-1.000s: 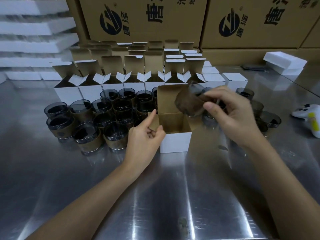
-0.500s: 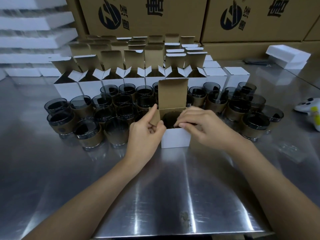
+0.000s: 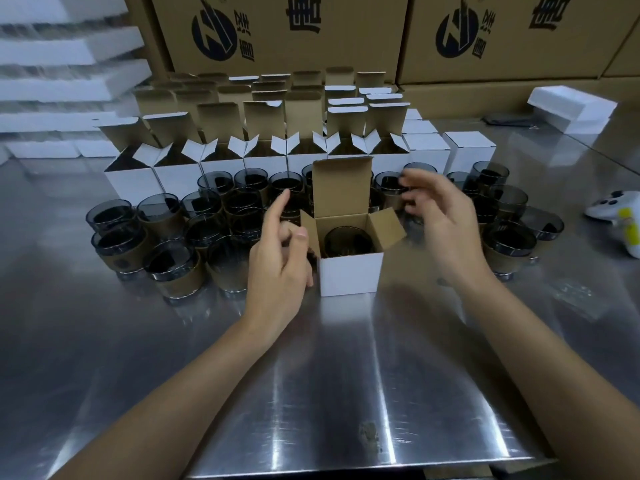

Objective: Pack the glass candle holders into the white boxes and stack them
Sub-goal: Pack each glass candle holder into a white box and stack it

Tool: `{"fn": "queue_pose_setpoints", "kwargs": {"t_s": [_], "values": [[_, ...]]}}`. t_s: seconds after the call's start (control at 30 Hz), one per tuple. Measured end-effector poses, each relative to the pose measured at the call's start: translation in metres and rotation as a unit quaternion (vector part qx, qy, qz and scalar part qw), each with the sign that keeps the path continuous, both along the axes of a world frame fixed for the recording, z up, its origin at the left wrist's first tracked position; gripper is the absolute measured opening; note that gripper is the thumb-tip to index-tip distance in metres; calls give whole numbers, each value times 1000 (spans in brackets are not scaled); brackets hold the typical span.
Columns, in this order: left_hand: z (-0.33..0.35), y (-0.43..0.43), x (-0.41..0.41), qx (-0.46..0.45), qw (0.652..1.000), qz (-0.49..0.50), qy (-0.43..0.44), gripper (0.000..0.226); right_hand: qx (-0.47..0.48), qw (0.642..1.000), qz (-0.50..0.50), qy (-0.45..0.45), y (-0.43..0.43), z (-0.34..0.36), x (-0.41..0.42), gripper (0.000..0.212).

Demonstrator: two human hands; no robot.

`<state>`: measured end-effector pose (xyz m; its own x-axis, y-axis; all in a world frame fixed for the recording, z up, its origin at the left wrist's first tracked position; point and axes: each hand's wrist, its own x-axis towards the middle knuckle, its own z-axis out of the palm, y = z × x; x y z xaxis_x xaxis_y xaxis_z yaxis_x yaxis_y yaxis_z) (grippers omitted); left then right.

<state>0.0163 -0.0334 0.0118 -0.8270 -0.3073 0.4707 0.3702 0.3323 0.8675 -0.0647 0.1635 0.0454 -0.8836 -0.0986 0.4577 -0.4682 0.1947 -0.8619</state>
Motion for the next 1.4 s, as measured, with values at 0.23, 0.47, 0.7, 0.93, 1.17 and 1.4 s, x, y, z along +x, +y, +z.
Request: {"fn": "queue_pose_setpoints", "kwargs": {"t_s": [0.23, 0.47, 0.7, 0.93, 1.17, 1.4], "values": [[2, 0, -1, 22, 999, -9, 23, 44, -51, 951, 134, -273, -10, -16, 1, 26], [1, 0, 0, 18, 1000, -8, 18, 43, -1, 968, 121, -218, -24, -26, 6, 39], [1, -2, 0, -154, 988, -10, 17, 42, -21, 970, 116, -212, -27, -27, 7, 38], [3, -2, -5, -180, 983, 22, 22, 45, -31, 981, 124, -143, -29, -28, 8, 48], [4, 0, -2, -208, 976, 53, 32, 48, -44, 981, 168, -92, -25, -30, 4, 46], [9, -7, 1, -172, 978, 65, 96, 36, 90, 976, 197, -28, -6, -28, -3, 28]]}}
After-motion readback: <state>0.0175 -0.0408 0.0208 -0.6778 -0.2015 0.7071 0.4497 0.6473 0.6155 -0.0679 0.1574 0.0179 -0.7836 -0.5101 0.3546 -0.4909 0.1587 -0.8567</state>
